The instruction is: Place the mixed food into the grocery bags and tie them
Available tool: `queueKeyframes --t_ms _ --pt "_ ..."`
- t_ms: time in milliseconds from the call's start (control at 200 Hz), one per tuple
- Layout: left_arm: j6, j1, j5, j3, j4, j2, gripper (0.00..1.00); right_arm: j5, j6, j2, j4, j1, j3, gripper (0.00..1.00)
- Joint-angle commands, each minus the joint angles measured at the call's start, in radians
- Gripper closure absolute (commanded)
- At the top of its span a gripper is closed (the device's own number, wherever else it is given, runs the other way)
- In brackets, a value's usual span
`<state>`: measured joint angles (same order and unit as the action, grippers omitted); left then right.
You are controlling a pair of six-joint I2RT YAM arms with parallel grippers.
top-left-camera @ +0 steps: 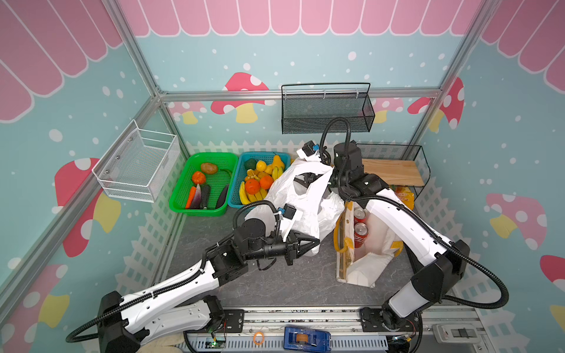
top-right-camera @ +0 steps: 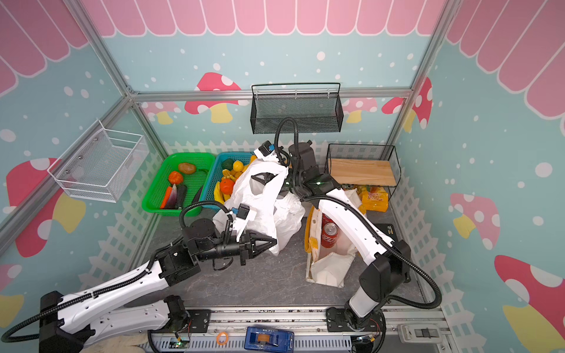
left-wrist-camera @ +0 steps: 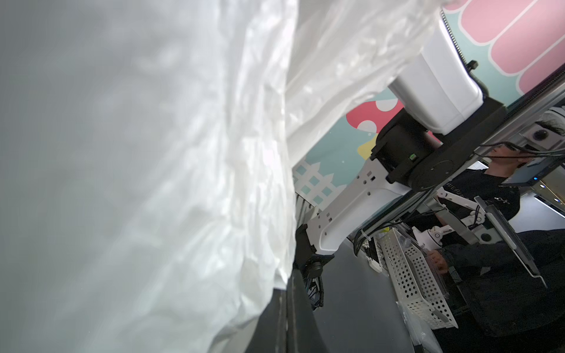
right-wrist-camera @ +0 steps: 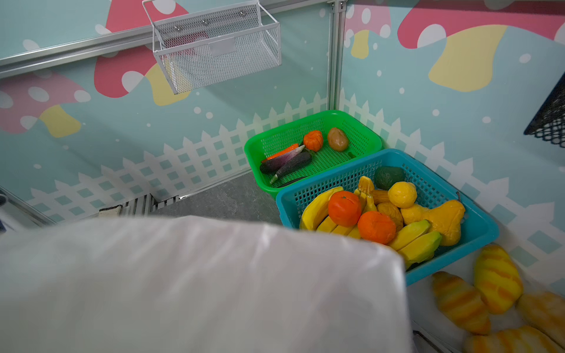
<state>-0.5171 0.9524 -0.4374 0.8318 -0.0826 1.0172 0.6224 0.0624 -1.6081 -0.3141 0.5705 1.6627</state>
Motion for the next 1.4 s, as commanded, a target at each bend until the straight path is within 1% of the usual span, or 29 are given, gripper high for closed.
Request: queueKeyframes --t_ms 0,105,180,265,375,440,465,565,650,695,740,801,846,891,921,981,1066,1156,1216,1301,1396 --pt "0.003 0.006 0.041 0.019 -0.054 0.0 1.0 0.032 -0.05 -0.013 -0.039 0.001 0.018 1.0" --pt "-0.027 0.006 0.126 -0.041 -0.078 -0.016 1.0 0.101 -0.02 -0.053 0.005 0.001 0.02 1.0" --pt "-0.081 0.005 0.183 -0.115 -0.148 -0.025 1.0 0.131 0.001 -0.084 0.031 0.002 0.021 0.98" --pt "-0.137 0.006 0.252 -0.191 -0.215 -0.022 1.0 0.117 0.006 -0.117 0.032 0.002 0.02 0.96" --pt "-0.169 0.005 0.304 -0.238 -0.242 -0.007 1.0 0.044 -0.012 -0.15 -0.021 0.0 0.055 0.84" --pt "-0.177 0.004 0.321 -0.251 -0.249 -0.006 1.0 -0.031 -0.033 -0.159 -0.081 0.002 0.098 0.74" --pt "-0.179 0.005 0.328 -0.256 -0.25 -0.006 1.0 -0.076 -0.042 -0.161 -0.107 0.001 0.117 0.71" --pt "-0.183 0.005 0.358 -0.264 -0.249 -0.019 1.0 -0.317 -0.081 -0.153 -0.209 0.0 0.193 0.58" --pt "-0.185 0.005 0.383 -0.266 -0.237 -0.034 1.0 -0.518 -0.106 -0.119 -0.25 -0.006 0.223 0.51" --pt "-0.184 0.005 0.393 -0.265 -0.226 -0.042 1.0 -0.607 -0.117 -0.095 -0.259 -0.012 0.231 0.38" --pt "-0.184 0.005 0.406 -0.264 -0.213 -0.048 1.0 -0.677 -0.125 -0.071 -0.265 -0.018 0.239 0.31" --pt "-0.182 0.004 0.417 -0.264 -0.206 -0.057 1.0 -0.744 -0.133 -0.031 -0.266 -0.025 0.241 0.27" --pt "-0.183 0.002 0.424 -0.263 -0.199 -0.061 1.0 -0.768 -0.139 0.0 -0.265 -0.025 0.238 0.23" --pt "-0.185 0.0 0.428 -0.26 -0.188 -0.063 1.0 -0.756 -0.152 0.035 -0.258 -0.025 0.223 0.17" --pt "-0.186 -0.003 0.429 -0.256 -0.182 -0.066 1.0 -0.725 -0.161 0.066 -0.244 -0.024 0.202 0.14" --pt "-0.189 -0.007 0.434 -0.249 -0.171 -0.066 1.0 -0.652 -0.183 0.145 -0.182 -0.015 0.104 0.11" --pt "-0.189 -0.012 0.431 -0.24 -0.161 -0.062 1.0 -0.562 -0.196 0.286 -0.049 -0.007 -0.074 0.1" --pt "-0.186 -0.017 0.429 -0.232 -0.142 -0.059 1.0 -0.397 -0.229 0.419 0.071 0.001 -0.232 0.11" --pt "-0.184 -0.021 0.427 -0.228 -0.134 -0.056 1.0 -0.286 -0.243 0.483 0.139 0.012 -0.332 0.11" --pt "-0.185 -0.025 0.421 -0.223 -0.121 -0.053 1.0 -0.254 -0.284 0.511 0.173 0.047 -0.403 0.11" --pt "-0.186 -0.028 0.415 -0.216 -0.112 -0.046 1.0 -0.284 -0.351 0.521 0.204 0.116 -0.452 0.11"
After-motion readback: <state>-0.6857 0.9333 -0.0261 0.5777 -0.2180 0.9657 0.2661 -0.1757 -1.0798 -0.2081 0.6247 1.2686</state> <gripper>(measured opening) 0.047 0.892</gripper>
